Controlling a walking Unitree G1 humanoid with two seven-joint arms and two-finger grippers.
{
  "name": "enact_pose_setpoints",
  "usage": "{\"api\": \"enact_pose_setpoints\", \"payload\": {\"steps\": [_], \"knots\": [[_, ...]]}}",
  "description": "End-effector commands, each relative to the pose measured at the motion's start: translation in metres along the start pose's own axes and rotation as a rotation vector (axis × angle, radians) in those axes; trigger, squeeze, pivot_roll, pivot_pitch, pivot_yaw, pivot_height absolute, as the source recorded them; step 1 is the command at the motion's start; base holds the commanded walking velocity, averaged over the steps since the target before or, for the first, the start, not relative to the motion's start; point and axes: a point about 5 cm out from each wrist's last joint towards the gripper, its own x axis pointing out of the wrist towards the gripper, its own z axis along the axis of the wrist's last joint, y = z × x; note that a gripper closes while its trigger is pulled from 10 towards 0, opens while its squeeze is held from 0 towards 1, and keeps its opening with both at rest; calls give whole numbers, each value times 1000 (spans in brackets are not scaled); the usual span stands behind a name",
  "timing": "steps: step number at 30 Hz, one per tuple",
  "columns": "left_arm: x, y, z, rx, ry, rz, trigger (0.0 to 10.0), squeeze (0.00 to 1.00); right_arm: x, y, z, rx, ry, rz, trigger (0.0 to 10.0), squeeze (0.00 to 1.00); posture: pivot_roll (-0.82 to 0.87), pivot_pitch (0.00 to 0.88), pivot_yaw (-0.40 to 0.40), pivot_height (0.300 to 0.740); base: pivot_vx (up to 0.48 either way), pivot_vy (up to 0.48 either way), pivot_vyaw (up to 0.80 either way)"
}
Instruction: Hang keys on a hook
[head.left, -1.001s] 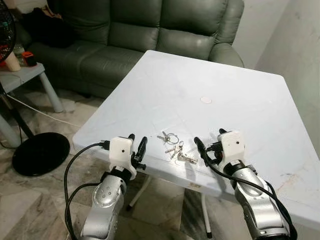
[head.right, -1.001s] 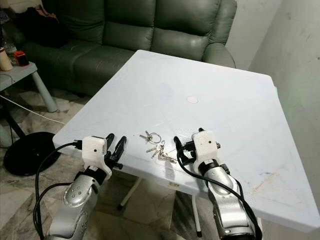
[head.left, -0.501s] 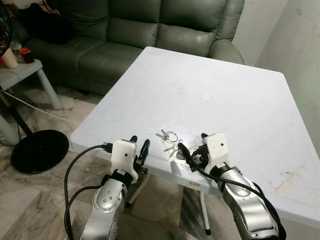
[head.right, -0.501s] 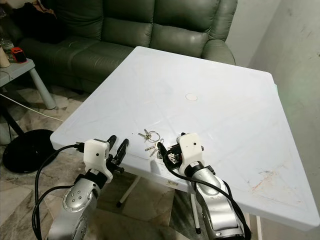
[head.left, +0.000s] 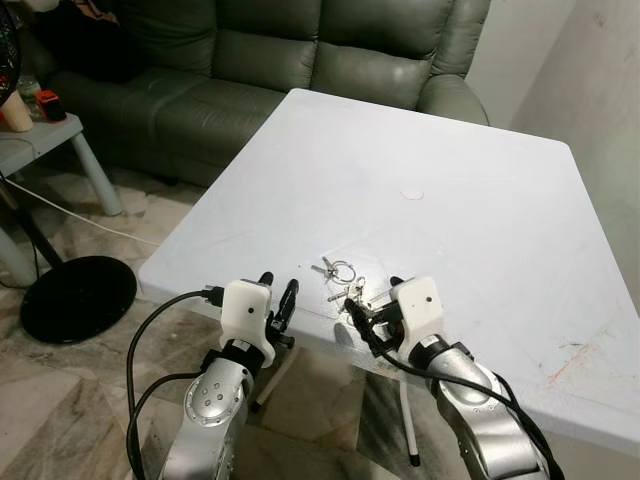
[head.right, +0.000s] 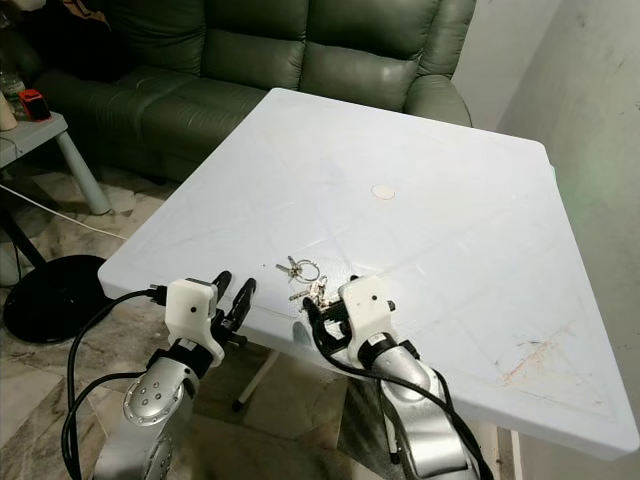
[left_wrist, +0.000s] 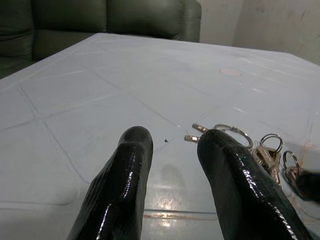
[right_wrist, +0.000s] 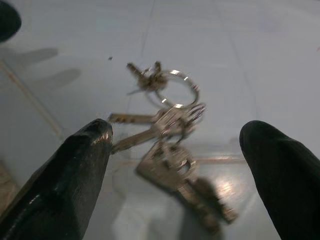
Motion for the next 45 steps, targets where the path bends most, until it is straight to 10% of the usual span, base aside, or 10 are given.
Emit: {"api": "enact_pose_setpoints", "payload": {"steps": [1, 27, 35, 36, 38, 39, 45], "knots": [[0, -3, 2, 10, 0, -13, 10000, 0, -2, 4, 1, 5, 10, -11, 10000, 0, 115, 80, -93, 736, 0, 0, 0], [1, -5, 2, 11, -2, -14, 10000, 0, 16, 14, 4, 96, 19, -155, 9961, 0, 120, 73, -94, 736, 0, 0, 0], [1, -4, 3, 14, -4, -12, 10000, 0, 20, 15, -1, 76, 50, -218, 8510, 0, 123, 72, -96, 736, 0, 0, 0], [1, -4, 3, 16, -4, -13, 10000, 0, 20, 16, -3, 74, 57, -228, 3216, 0, 124, 75, -96, 736, 0, 0, 0], [1, -4, 3, 13, -4, -13, 10000, 0, 20, 17, -5, 80, 68, -232, 3020, 0, 123, 75, -96, 736, 0, 0, 0], [1, -5, 3, 13, -4, -12, 10000, 0, 20, 17, -5, 82, 66, -239, 0, 0, 123, 76, -96, 736, 0, 0, 0], [0, -5, 3, 12, -3, -13, 10000, 0, 19, 15, -5, 95, 47, -265, 0, 0, 121, 78, -96, 736, 0, 0, 0]]}}
